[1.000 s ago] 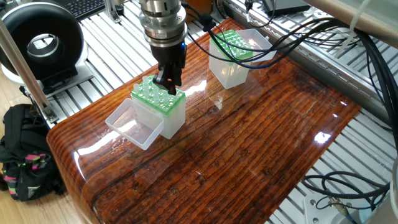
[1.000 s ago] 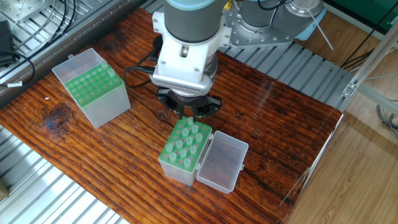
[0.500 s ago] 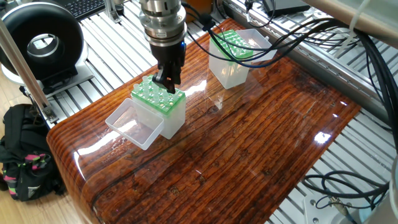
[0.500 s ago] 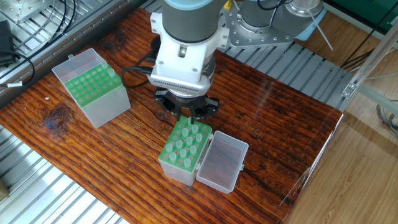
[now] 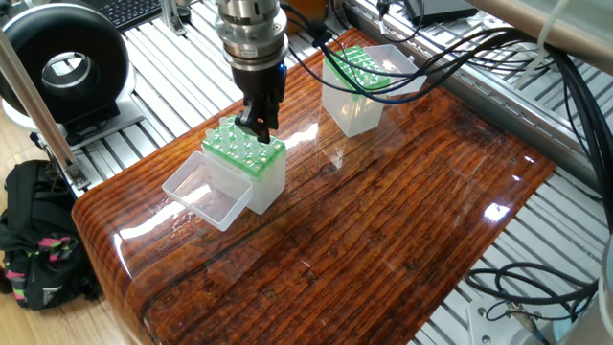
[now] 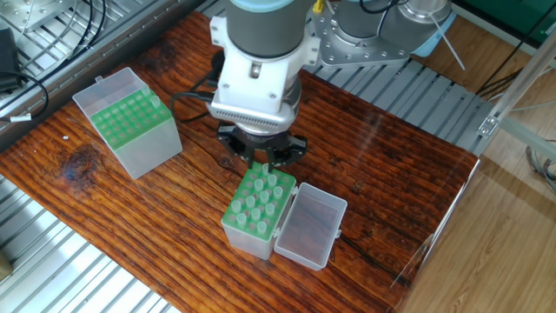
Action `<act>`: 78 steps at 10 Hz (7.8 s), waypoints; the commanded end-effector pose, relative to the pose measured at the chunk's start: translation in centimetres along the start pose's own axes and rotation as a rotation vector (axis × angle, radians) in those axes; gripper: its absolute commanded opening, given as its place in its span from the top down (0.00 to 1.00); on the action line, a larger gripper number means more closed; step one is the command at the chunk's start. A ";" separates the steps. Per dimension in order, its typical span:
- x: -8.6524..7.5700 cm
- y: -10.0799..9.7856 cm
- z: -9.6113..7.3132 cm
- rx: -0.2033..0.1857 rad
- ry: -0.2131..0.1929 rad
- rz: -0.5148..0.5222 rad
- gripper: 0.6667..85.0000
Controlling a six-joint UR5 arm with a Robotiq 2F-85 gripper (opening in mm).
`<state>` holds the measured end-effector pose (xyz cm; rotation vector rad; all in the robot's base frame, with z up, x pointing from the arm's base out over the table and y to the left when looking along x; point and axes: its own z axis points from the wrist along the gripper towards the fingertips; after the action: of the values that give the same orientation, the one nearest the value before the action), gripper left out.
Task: Transfer all large pipette tips from one holder to another
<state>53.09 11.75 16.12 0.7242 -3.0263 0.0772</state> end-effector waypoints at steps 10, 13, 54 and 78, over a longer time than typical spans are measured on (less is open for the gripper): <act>0.8 1.0 1.6 -0.023 -0.058 0.005 0.60; 0.3 0.8 1.7 -0.023 -0.069 0.000 0.60; 0.4 0.9 -8.9 0.002 -0.079 0.060 0.90; 4.7 -10.6 -11.9 0.025 -0.116 -0.027 0.92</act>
<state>54.38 0.48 28.75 0.9161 -3.0983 0.1414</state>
